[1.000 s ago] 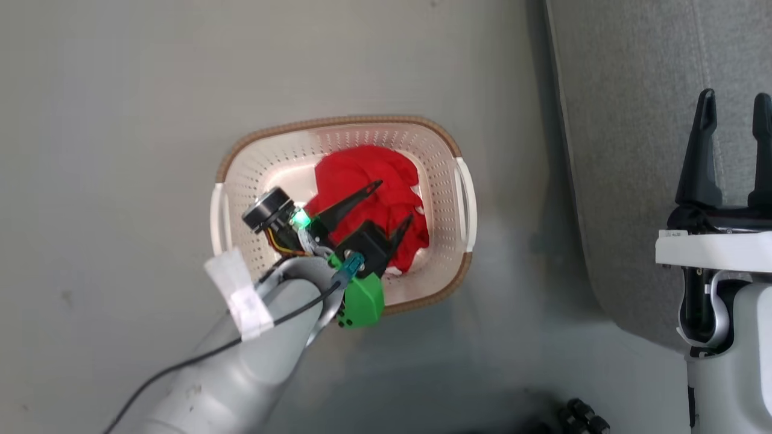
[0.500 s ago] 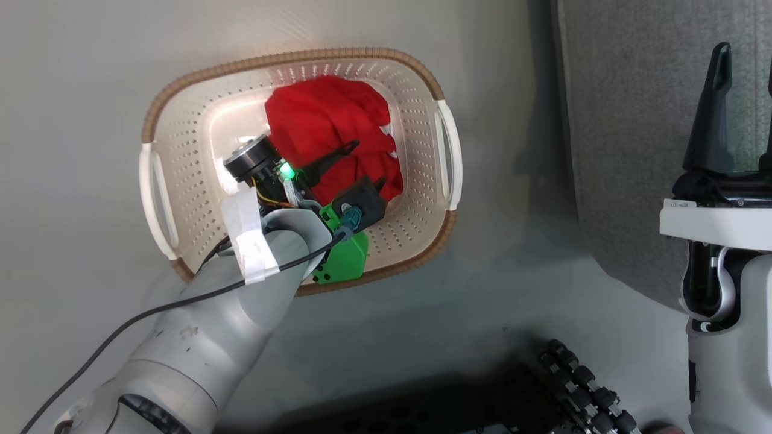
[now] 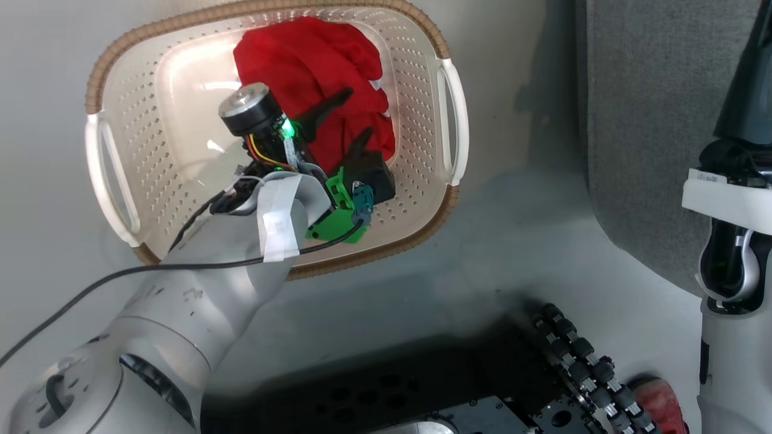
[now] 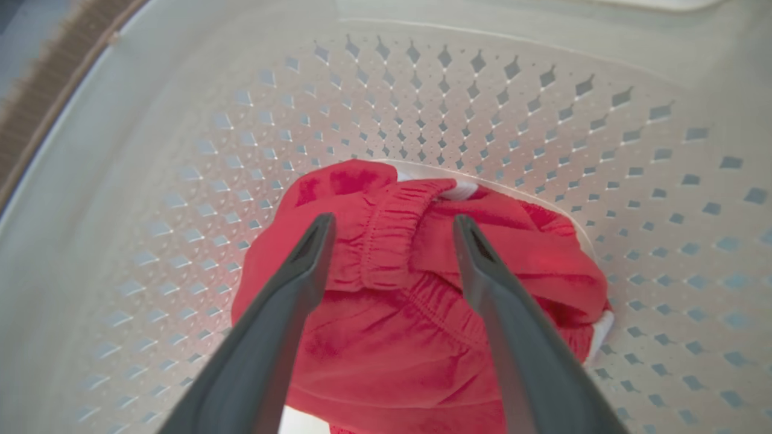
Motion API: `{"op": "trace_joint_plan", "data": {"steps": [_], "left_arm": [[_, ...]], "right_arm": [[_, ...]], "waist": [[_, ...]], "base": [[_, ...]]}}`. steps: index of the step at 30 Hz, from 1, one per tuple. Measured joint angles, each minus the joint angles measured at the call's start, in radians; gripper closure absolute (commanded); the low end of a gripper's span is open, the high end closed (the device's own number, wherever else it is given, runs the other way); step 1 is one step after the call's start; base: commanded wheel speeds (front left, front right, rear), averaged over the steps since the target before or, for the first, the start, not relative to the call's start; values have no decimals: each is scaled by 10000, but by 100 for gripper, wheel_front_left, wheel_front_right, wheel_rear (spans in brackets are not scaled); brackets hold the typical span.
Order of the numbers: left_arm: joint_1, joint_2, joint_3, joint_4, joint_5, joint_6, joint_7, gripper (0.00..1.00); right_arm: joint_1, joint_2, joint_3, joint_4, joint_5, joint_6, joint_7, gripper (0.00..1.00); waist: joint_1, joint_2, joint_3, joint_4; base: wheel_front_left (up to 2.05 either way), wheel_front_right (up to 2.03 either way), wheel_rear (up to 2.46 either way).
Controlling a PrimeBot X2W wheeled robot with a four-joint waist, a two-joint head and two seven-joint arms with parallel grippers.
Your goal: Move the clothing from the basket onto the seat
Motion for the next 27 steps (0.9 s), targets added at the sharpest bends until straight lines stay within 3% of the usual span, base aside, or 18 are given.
{"op": "trace_joint_plan", "data": {"steps": [7,16,27], "left_arm": [[-570,6,-391,477,307,968,0,0],[-1000,2,-614,694,224,1087,0,0],[-1413,-2,-909,995,71,1208,-2,0]], "right_arm": [[-10,-4,10,-535,-46,-8,-15,0],[-15,2,86,-1613,-102,-6,-13,0],[201,2,290,-2077,-207,-6,-12,0]], "waist": [[-1,0,399,-45],[-1,0,523,42],[-1,0,697,44]], "base": [[0,0,0],[0,0,0],[0,0,0]]}}
